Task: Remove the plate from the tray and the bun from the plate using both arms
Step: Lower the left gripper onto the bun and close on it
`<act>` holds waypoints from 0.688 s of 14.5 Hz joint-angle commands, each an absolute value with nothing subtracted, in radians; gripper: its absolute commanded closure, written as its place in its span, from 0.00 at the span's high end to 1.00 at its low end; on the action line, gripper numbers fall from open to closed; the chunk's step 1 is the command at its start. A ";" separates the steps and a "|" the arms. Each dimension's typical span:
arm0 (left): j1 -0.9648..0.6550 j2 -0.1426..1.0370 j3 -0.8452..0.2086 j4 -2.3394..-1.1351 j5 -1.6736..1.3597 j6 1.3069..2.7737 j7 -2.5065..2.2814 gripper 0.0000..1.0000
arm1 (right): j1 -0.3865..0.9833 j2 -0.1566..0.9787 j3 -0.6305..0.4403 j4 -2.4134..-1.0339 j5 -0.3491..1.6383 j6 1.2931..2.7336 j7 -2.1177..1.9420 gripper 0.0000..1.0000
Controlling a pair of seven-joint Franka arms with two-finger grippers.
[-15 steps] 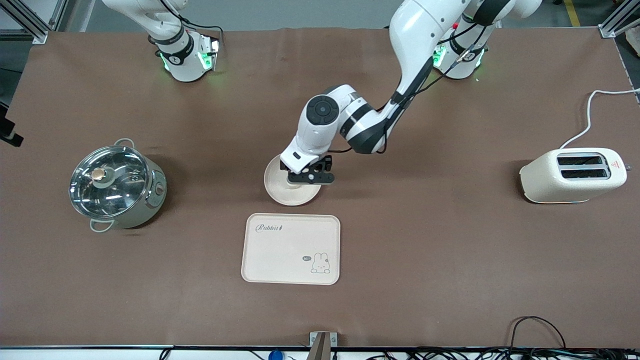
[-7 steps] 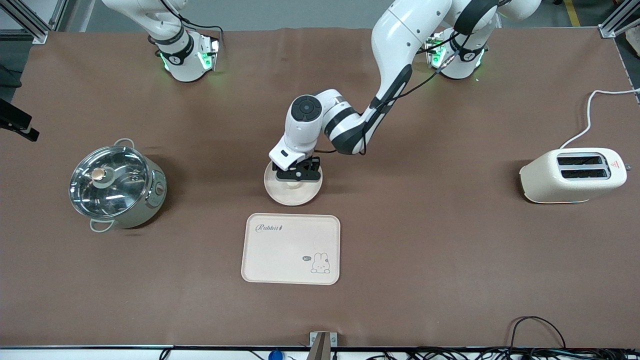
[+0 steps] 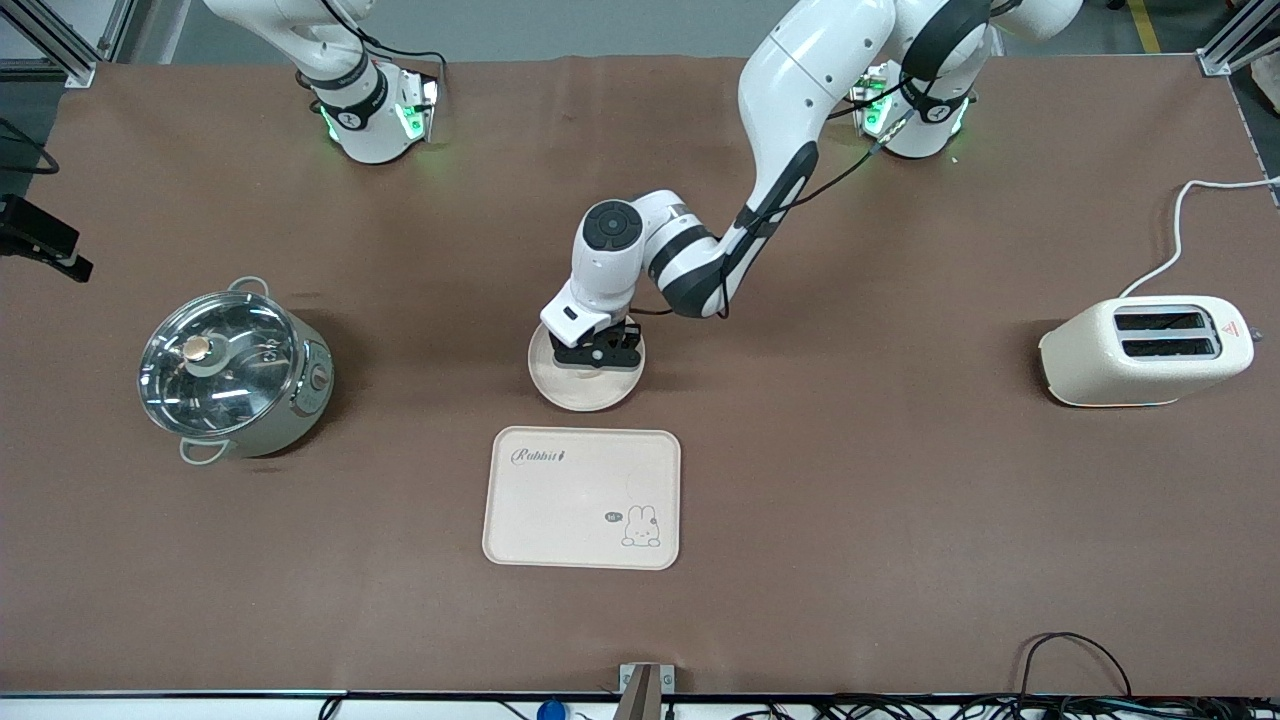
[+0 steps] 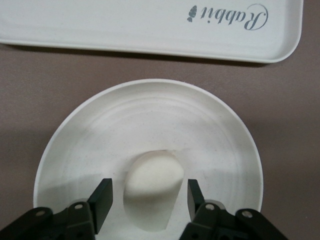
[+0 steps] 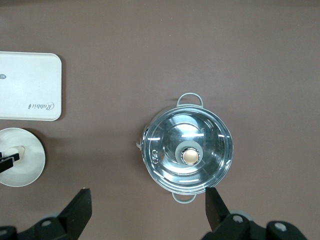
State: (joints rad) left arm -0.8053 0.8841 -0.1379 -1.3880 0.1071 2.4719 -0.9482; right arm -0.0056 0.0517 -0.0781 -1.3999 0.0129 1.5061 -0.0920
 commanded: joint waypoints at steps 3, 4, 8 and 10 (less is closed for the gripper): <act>-0.815 0.907 -0.129 -1.359 0.129 2.480 -0.962 0.41 | 0.002 0.035 -0.075 -1.411 -0.014 1.496 -0.087 1.00; -0.815 0.907 -0.129 -1.359 0.129 2.480 -0.962 0.32 | 0.002 0.035 -0.075 -1.411 -0.014 1.494 -0.087 1.00; -0.815 0.891 -0.129 -1.359 0.130 2.473 -0.965 0.11 | 0.002 0.023 -0.074 -1.414 -0.012 1.488 -0.086 1.00; -0.805 0.842 -0.130 -1.361 0.126 2.435 -0.966 0.11 | 0.006 0.023 -0.072 -1.414 -0.012 1.482 -0.080 1.00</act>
State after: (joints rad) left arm -0.8051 0.8901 -0.1378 -1.3656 0.1072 2.4750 -0.9482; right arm -0.0031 0.0479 -0.0764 -1.3989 0.0113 1.4922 -0.0919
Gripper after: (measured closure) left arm 0.890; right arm 0.000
